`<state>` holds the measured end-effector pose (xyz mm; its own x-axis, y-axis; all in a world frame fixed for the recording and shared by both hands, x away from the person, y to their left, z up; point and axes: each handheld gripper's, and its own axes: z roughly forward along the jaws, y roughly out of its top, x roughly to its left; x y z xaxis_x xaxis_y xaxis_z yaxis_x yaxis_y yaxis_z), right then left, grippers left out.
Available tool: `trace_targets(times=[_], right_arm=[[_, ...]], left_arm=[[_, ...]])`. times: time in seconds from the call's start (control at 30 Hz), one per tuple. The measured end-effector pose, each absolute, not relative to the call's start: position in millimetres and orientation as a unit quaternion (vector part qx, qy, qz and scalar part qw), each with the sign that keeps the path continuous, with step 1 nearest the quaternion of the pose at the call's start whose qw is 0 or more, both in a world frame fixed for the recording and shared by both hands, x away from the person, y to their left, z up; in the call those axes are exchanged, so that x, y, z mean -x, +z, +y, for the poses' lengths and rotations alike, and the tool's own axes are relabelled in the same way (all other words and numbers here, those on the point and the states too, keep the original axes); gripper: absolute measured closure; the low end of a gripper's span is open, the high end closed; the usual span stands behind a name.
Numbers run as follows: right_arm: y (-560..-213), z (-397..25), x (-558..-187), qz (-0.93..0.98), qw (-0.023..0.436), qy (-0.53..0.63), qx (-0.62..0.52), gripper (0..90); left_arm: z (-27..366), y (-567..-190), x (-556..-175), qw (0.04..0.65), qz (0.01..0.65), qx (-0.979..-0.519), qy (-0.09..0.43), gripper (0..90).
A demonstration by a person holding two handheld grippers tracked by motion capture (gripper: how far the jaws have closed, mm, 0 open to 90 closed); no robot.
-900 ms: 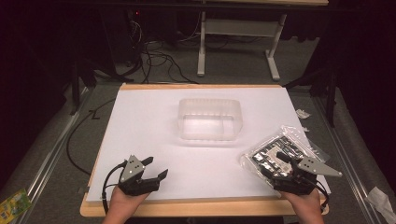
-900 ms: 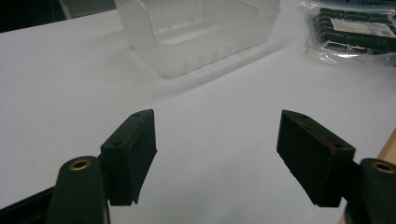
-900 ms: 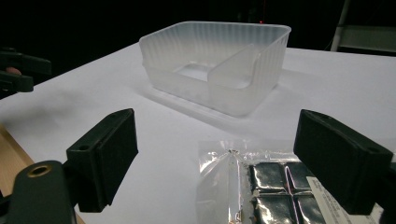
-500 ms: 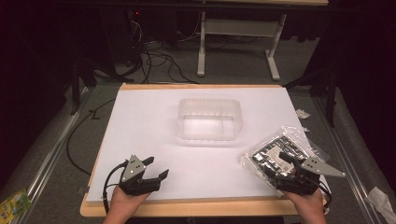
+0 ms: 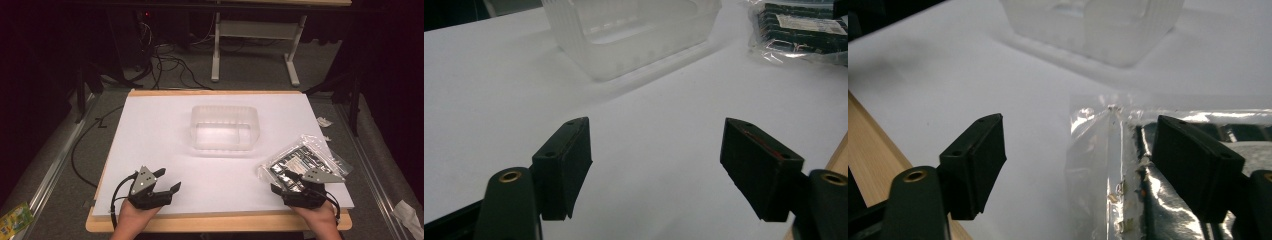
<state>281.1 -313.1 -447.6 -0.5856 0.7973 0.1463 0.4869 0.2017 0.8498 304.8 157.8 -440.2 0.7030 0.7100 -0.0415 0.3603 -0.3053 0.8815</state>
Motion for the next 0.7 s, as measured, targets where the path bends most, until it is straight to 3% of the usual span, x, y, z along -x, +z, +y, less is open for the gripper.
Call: trace_targets(times=[0.1, 0.13, 0.17, 0.2, 0.27, 0.3, 0.43, 0.7], right_arm=[[-456.8, -304.5, -283.3, 0.787, 0.163, 0.428, -0.414, 36.8], [-456.8, -304.5, -283.3, 0.787, 0.163, 0.428, -0.414, 36.8], [-461.8, -303.1, -284.5, 0.798, 0.163, 0.407, -0.413, 49.9], [-463.6, -302.9, -285.3, 0.803, 0.160, 0.397, -0.415, 56.0], [-464.7, -303.2, -286.1, 0.807, 0.160, 0.388, -0.415, 61.0], [-466.3, -304.4, -287.5, 0.812, 0.155, 0.383, -0.412, 69.9], [-467.5, -304.6, -287.0, 0.816, 0.162, 0.373, -0.410, 88.2], [-460.6, -294.9, -282.0, 0.813, 0.165, 0.392, -0.397, 90.0]], left_arm=[[157.7, -440.5, -304.9, 0.482, 0.340, -0.787, 0.180, 29.1], [157.7, -440.5, -304.9, 0.482, 0.340, -0.787, 0.180, 29.1], [157.7, -440.7, -305.2, 0.482, 0.340, -0.788, 0.179, 29.1], [157.8, -440.6, -305.3, 0.482, 0.340, -0.788, 0.179, 29.1], [157.8, -440.6, -305.3, 0.482, 0.340, -0.788, 0.178, 29.2], [157.9, -440.6, -305.2, 0.483, 0.340, -0.787, 0.179, 29.2], [158.2, -440.6, -305.3, 0.483, 0.342, -0.786, 0.179, 29.2], [158.0, -440.7, -305.6, 0.483, 0.342, -0.786, 0.178, 29.3]])
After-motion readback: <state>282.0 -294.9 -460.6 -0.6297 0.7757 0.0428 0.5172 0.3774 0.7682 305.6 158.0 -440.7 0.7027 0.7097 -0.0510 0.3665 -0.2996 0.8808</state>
